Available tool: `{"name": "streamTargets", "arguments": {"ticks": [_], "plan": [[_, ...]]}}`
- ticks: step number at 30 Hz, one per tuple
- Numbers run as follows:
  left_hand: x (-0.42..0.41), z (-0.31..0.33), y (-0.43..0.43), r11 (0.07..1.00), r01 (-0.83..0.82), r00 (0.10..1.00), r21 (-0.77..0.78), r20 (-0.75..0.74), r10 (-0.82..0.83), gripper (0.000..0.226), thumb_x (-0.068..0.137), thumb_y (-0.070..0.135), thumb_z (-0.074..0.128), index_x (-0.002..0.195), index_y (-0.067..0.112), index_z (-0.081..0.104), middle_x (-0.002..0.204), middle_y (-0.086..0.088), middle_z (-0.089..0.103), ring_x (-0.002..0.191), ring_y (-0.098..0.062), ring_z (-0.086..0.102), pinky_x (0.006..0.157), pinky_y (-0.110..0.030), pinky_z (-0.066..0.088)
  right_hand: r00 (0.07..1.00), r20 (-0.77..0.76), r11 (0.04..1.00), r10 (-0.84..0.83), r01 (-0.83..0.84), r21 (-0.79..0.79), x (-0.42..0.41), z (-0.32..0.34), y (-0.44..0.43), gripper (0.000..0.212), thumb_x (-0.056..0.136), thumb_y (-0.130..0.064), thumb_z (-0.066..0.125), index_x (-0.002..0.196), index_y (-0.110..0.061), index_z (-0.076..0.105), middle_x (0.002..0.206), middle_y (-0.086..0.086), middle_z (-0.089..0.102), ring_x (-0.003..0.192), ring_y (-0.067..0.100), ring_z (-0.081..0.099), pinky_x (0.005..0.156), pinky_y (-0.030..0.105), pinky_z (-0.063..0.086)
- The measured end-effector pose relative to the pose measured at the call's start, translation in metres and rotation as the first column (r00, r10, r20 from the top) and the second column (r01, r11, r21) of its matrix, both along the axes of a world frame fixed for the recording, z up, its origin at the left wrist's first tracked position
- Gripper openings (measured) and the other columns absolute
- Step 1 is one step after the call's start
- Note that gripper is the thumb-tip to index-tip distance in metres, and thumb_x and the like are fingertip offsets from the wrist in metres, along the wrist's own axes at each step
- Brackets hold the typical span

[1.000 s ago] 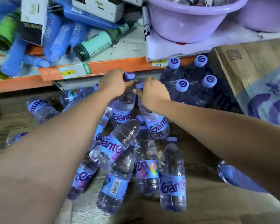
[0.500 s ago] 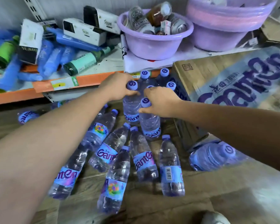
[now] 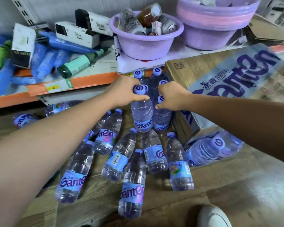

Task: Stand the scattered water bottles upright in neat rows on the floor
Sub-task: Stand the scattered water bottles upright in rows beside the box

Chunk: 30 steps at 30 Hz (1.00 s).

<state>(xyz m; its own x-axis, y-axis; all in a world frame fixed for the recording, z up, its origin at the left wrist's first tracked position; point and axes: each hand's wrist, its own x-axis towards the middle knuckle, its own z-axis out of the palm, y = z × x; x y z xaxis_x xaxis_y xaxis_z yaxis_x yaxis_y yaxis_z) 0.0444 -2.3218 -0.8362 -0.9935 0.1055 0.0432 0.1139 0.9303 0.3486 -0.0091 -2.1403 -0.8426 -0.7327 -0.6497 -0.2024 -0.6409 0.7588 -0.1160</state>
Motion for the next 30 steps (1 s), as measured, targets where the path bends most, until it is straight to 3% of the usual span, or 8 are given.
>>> {"name": "streamTargets", "arguments": {"ticks": [5,10,15,18,21,23,25,30], "plan": [[-0.004,-0.002,0.006,0.998,-0.055,0.998,0.020,0.004,0.055,0.050,0.076,0.054,0.067,0.059,0.015,0.040,0.055,0.002,0.039,0.062,-0.023,0.041,0.057,-0.031,0.027,0.996,0.053,0.997,-0.067,0.065,0.042,-0.002,-0.005,0.007,0.046,0.083,-0.035,0.068,0.113,-0.004,0.052,0.098,0.015,0.058,0.093,0.032,0.056,0.066,0.030,0.036],[-0.006,-0.003,0.003,0.996,-0.088,0.996,0.003,-0.006,0.088,0.051,0.076,0.054,0.067,0.057,0.016,0.038,0.054,0.001,0.039,0.059,-0.022,0.040,0.054,-0.031,0.025,1.000,0.028,0.998,-0.009,0.007,0.064,-0.003,-0.006,0.005,0.023,0.084,-0.029,0.064,0.088,-0.014,0.047,0.086,0.004,0.049,0.086,0.026,0.050,0.066,0.029,0.038],[-0.006,-0.004,0.001,0.992,-0.123,0.992,-0.003,-0.003,0.123,0.047,0.075,0.054,0.068,0.067,0.011,0.051,0.056,0.002,0.042,0.060,-0.022,0.042,0.050,-0.030,0.026,0.999,0.040,0.976,-0.017,0.008,0.218,-0.008,0.004,-0.001,0.033,0.083,-0.042,0.066,0.092,-0.013,0.054,0.091,0.008,0.057,0.088,0.028,0.054,0.067,0.030,0.042],[-0.008,-0.002,0.001,0.992,-0.125,0.992,-0.018,0.014,0.126,0.044,0.076,0.050,0.068,0.064,0.015,0.046,0.058,0.003,0.042,0.066,-0.023,0.045,0.058,-0.028,0.029,0.980,-0.177,0.955,0.091,-0.035,0.296,-0.002,0.006,-0.006,0.041,0.088,-0.046,0.056,0.111,-0.012,0.059,0.111,0.009,0.061,0.103,0.030,0.057,0.068,0.032,0.041],[-0.007,0.000,-0.001,0.992,-0.121,0.993,-0.026,0.015,0.121,0.038,0.078,0.045,0.069,0.075,0.010,0.055,0.068,-0.004,0.051,0.073,-0.024,0.047,0.063,-0.028,0.033,0.917,-0.307,0.956,0.256,-0.193,0.221,0.011,0.005,-0.020,0.025,0.092,-0.029,0.046,0.098,-0.011,0.062,0.102,0.010,0.062,0.101,0.030,0.057,0.068,0.033,0.041],[-0.005,-0.001,-0.006,0.993,-0.114,0.993,-0.036,0.003,0.114,0.040,0.078,0.046,0.069,0.078,0.007,0.057,0.074,-0.008,0.053,0.075,-0.024,0.047,0.064,-0.028,0.033,0.940,-0.188,0.943,0.285,-0.239,0.232,0.019,0.001,-0.027,0.023,0.091,-0.017,0.044,0.071,-0.008,0.050,0.076,0.007,0.054,0.079,0.029,0.056,0.062,0.032,0.040],[-0.002,-0.004,-0.011,0.991,-0.124,0.992,-0.041,0.003,0.124,0.041,0.077,0.047,0.069,0.077,0.008,0.056,0.075,-0.009,0.055,0.074,-0.026,0.050,0.063,-0.028,0.034,0.957,0.020,0.913,0.290,-0.282,0.295,0.027,-0.012,-0.037,0.036,0.091,-0.010,0.043,0.057,-0.010,0.033,0.061,0.004,0.039,0.064,0.026,0.046,0.062,0.033,0.040],[0.001,-0.009,-0.035,0.982,-0.188,0.982,-0.021,0.013,0.188,0.045,0.078,0.048,0.068,0.092,0.007,0.061,0.082,-0.011,0.062,0.079,-0.029,0.057,0.068,-0.033,0.043,0.931,0.302,0.871,0.203,-0.313,0.380,0.040,-0.054,-0.057,0.040,0.095,-0.005,0.039,0.057,-0.012,0.028,0.062,0.004,0.031,0.052,0.015,0.029,0.046,0.023,0.025]]}}
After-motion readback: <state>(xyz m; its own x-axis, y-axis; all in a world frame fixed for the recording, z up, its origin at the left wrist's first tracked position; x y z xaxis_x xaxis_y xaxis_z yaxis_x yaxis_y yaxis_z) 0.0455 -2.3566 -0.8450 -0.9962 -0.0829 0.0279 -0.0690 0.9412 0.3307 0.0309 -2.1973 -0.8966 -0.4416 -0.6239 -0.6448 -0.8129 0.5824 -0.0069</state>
